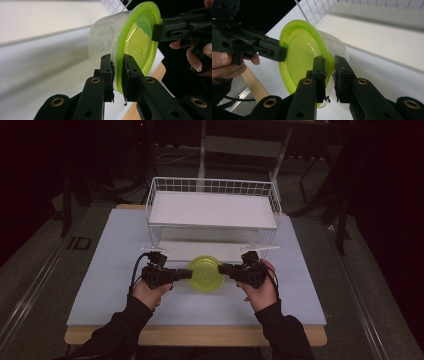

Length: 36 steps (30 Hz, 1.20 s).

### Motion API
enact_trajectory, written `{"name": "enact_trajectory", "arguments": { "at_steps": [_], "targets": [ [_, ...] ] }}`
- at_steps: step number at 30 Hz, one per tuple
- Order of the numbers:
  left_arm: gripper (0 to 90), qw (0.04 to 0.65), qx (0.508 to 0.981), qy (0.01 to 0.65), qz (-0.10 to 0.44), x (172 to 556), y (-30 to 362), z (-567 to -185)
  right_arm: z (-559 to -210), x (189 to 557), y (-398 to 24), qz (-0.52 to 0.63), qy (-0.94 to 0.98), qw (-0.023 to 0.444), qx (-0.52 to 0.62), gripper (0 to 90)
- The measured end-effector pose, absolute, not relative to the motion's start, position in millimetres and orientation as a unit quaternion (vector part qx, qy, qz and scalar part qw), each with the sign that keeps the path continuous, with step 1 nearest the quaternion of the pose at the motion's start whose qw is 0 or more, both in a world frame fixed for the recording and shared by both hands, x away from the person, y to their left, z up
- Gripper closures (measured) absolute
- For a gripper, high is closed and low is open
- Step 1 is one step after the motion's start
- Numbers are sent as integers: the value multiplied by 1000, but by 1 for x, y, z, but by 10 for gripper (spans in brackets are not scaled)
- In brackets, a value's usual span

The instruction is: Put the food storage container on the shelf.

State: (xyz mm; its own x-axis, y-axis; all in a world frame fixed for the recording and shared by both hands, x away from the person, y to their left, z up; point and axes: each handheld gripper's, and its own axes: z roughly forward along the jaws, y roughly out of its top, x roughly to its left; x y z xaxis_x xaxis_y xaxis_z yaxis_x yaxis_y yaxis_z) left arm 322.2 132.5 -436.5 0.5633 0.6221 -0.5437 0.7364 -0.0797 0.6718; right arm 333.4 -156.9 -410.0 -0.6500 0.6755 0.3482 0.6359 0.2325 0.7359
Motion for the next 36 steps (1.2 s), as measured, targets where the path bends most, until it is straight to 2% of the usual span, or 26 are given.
{"name": "enact_trajectory", "arguments": {
  "at_steps": [11, 36],
  "targets": [
    [815, 517, 726, 452, -34, 327, 138, -398, -367, 339, -152, 475, 783, 48, 399, 803],
    [816, 531, 716, 453, 10, 357, 134, -322, -295, 372, -149, 488, 776, 90, 389, 798]
  ]
}}
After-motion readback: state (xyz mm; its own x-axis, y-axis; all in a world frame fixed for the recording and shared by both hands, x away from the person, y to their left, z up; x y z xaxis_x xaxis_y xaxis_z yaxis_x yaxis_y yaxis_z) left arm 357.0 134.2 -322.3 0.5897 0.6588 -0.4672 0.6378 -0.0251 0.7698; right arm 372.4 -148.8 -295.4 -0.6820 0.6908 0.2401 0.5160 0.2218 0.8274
